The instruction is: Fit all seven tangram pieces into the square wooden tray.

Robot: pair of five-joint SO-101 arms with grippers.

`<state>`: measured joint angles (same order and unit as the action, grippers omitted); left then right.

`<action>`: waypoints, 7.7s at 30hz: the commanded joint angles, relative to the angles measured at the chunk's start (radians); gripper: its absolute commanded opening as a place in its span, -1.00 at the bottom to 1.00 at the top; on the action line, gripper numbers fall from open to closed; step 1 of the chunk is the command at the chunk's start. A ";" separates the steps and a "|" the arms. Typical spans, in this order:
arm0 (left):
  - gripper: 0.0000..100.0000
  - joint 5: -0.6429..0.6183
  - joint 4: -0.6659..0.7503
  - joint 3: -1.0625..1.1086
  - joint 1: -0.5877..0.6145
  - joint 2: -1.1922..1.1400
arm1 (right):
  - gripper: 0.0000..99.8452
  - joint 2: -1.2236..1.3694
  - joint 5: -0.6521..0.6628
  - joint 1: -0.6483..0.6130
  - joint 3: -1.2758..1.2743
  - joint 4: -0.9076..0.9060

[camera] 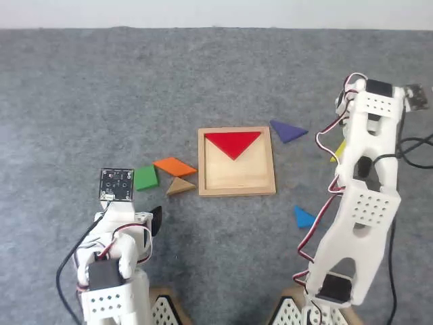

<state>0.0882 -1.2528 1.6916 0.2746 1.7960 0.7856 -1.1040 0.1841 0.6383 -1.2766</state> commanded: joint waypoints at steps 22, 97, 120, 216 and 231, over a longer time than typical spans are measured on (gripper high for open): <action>-0.45 0.008 -0.003 -0.007 0.006 0.011 | 0.01 0.127 0.043 0.081 0.048 0.124; -0.45 0.008 -0.003 -0.007 0.006 0.011 | -0.34 0.222 0.387 0.036 0.258 -0.119; -0.45 0.008 -0.003 -0.007 0.006 0.011 | -0.25 0.223 0.239 0.074 0.256 -0.058; -0.45 0.008 -0.003 -0.007 0.006 0.011 | -0.21 -0.547 1.657 -0.294 -0.895 0.077; -0.45 0.008 -0.003 -0.007 0.006 0.011 | -0.21 -0.501 1.356 -0.349 -0.847 0.182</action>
<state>0.0882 -1.2528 1.6916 0.2746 1.7960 0.3222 0.3153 -0.1519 -0.2624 -1.1093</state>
